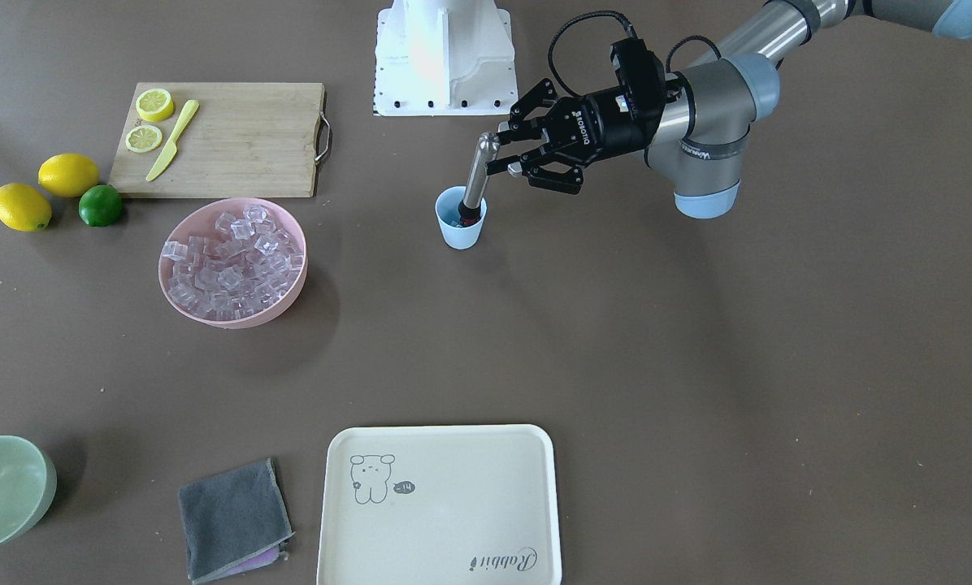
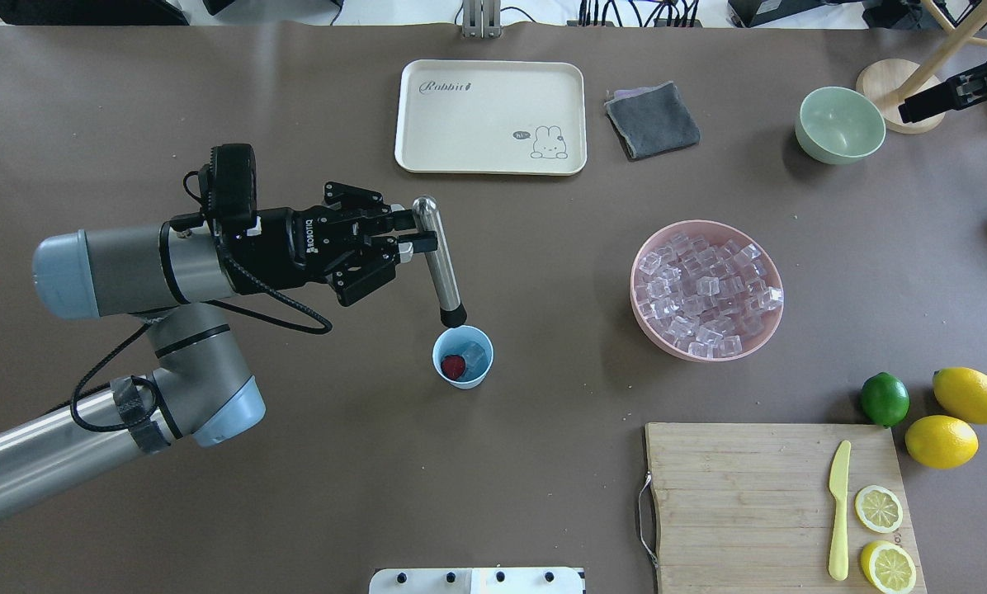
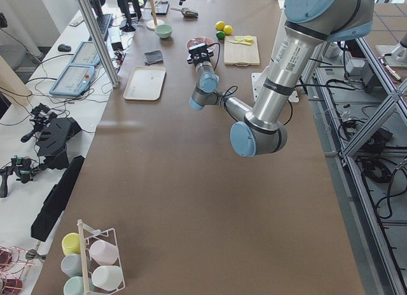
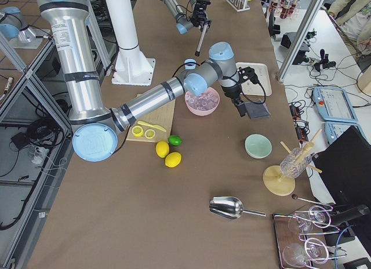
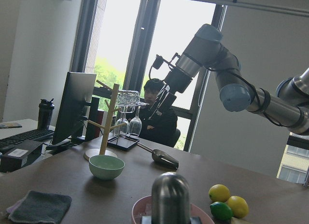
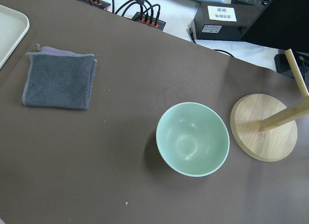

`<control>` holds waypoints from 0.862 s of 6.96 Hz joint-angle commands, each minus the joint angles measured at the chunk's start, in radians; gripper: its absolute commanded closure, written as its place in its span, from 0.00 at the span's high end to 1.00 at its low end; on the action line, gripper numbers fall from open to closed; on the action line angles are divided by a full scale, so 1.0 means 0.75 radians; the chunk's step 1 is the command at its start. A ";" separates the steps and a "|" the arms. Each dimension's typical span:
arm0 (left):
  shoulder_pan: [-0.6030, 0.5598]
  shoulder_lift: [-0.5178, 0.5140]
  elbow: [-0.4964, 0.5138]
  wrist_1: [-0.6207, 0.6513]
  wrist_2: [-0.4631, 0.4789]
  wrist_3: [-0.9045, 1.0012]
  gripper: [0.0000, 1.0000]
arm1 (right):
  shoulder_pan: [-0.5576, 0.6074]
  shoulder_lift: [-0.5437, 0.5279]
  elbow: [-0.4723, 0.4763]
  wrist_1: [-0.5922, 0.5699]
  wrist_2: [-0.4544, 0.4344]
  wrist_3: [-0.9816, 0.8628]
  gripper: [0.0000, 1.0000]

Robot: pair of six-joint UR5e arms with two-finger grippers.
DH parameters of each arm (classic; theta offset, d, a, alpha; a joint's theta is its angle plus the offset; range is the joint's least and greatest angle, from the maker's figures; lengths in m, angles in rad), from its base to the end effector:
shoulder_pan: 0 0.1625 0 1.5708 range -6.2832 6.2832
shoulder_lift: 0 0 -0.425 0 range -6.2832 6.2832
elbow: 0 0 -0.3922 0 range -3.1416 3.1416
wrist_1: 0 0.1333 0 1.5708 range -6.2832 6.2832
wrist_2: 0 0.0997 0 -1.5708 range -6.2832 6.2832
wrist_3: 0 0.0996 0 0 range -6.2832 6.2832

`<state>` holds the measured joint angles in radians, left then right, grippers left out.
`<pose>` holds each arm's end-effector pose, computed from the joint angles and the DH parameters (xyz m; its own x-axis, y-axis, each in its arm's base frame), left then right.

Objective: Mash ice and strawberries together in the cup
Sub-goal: 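Lower the metal rod with the left gripper into the light-blue cup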

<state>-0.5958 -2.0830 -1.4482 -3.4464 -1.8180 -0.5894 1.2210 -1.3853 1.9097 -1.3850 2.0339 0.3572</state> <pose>0.4202 -0.4165 0.2456 0.0285 0.9545 -0.2970 0.6562 0.2062 0.7258 -0.1056 -0.5486 0.3864 0.7848 -0.2945 0.5453 -0.0155 0.8702 0.4924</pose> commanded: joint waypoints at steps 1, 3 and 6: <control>0.037 0.002 0.010 0.014 0.000 0.039 0.00 | 0.000 -0.008 0.000 0.000 -0.010 0.000 1.00; 0.056 0.002 0.017 0.016 -0.002 0.041 0.00 | 0.002 -0.020 -0.002 0.002 -0.012 -0.002 1.00; 0.082 0.004 0.027 0.014 0.000 0.058 0.00 | 0.002 -0.022 -0.004 0.000 -0.012 -0.002 1.00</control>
<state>-0.5447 -2.0804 -1.4306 -3.4360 -1.8190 -0.5556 1.2221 -1.4009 1.9070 -1.3850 2.0249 0.3559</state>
